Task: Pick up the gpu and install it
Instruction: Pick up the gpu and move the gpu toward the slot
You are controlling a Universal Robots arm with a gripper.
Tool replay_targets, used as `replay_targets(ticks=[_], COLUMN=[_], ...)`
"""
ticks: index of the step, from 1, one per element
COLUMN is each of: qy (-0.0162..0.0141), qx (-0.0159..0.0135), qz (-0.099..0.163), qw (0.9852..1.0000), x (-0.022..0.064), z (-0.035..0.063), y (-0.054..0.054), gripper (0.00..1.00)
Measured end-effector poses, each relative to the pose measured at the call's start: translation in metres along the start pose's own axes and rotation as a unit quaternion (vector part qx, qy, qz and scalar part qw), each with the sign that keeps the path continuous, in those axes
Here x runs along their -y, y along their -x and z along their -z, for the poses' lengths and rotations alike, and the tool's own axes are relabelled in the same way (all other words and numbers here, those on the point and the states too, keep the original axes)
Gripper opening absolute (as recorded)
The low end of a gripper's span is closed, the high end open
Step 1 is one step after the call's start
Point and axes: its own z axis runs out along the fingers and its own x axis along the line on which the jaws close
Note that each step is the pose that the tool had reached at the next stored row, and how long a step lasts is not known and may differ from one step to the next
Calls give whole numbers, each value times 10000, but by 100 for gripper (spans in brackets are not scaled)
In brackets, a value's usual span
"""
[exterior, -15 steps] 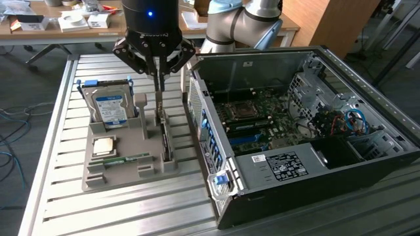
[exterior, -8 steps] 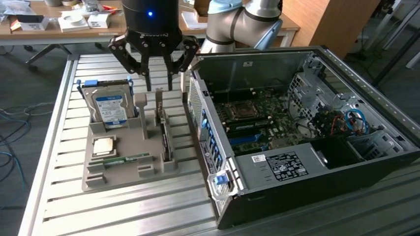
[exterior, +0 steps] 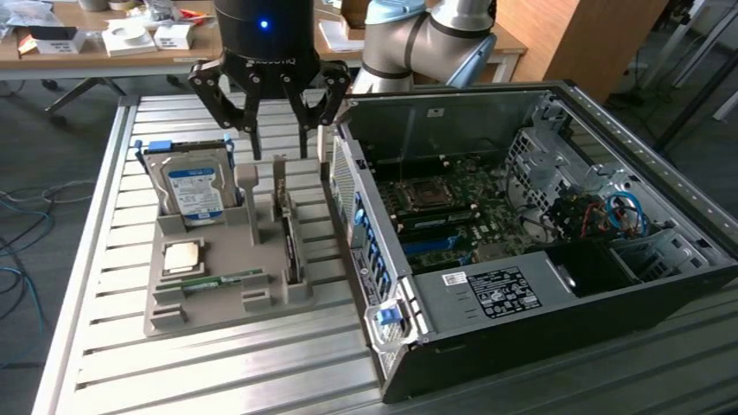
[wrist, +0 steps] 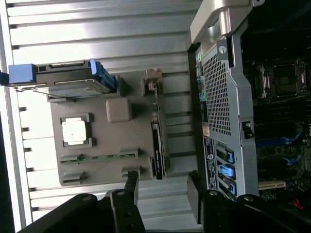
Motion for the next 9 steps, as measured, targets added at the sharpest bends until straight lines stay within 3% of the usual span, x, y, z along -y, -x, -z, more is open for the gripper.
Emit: replay_targets(ticks=[9], qy=[0], qx=[0], qz=[0], qw=[10000], x=[6], z=[-124], y=[-3], gripper=[53])
